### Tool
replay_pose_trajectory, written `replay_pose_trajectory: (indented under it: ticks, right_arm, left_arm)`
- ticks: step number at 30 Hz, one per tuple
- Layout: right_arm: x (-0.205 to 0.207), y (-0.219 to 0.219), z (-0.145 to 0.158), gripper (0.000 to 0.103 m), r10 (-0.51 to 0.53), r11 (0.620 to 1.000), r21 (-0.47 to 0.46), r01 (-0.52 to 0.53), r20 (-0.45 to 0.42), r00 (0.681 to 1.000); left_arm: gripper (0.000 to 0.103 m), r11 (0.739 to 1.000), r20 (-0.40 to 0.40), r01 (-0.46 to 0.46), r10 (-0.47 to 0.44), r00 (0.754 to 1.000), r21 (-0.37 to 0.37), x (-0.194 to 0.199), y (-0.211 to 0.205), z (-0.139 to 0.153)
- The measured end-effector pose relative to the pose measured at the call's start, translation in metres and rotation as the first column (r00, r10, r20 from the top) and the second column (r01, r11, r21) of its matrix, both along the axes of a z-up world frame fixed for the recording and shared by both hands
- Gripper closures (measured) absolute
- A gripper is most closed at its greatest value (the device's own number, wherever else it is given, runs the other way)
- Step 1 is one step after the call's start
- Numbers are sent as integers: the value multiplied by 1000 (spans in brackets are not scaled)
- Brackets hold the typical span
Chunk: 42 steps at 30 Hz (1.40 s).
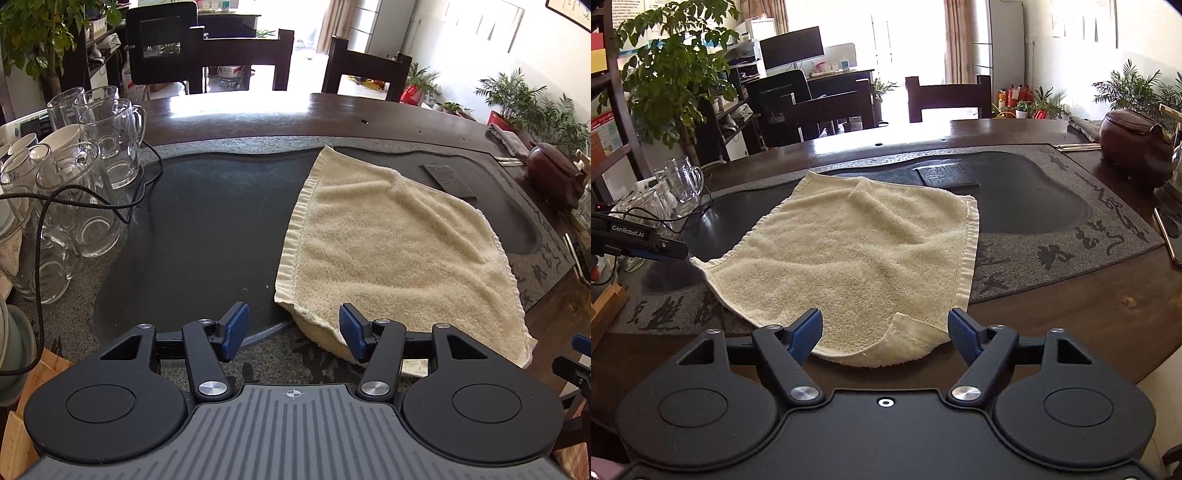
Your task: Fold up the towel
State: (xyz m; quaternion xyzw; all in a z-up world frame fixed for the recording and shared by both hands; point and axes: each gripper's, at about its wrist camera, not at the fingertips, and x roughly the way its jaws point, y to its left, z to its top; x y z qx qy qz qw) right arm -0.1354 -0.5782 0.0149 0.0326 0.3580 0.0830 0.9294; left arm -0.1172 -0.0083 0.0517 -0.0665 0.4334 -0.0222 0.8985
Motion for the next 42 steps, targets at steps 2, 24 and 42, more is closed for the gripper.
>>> replay_pose_trajectory:
  ticks: [2, 24, 42]
  right_arm:
    - [-1, 2, -1, 25, 3, 1000, -4, -3, -2, 1000]
    - [0, 1, -17, 25, 6, 1000, -27, -7, -35, 999]
    - [20, -1, -29, 25, 101, 988, -111, -108, -61, 993]
  left_arm:
    - [47, 1000, -11, -6, 6, 1000, 1, 3, 0, -2]
    - [47, 1000, -90, -2, 1, 996, -12, 15, -12, -22]
    - [47, 1000, -122, -8, 7, 993, -9, 28, -18, -36]
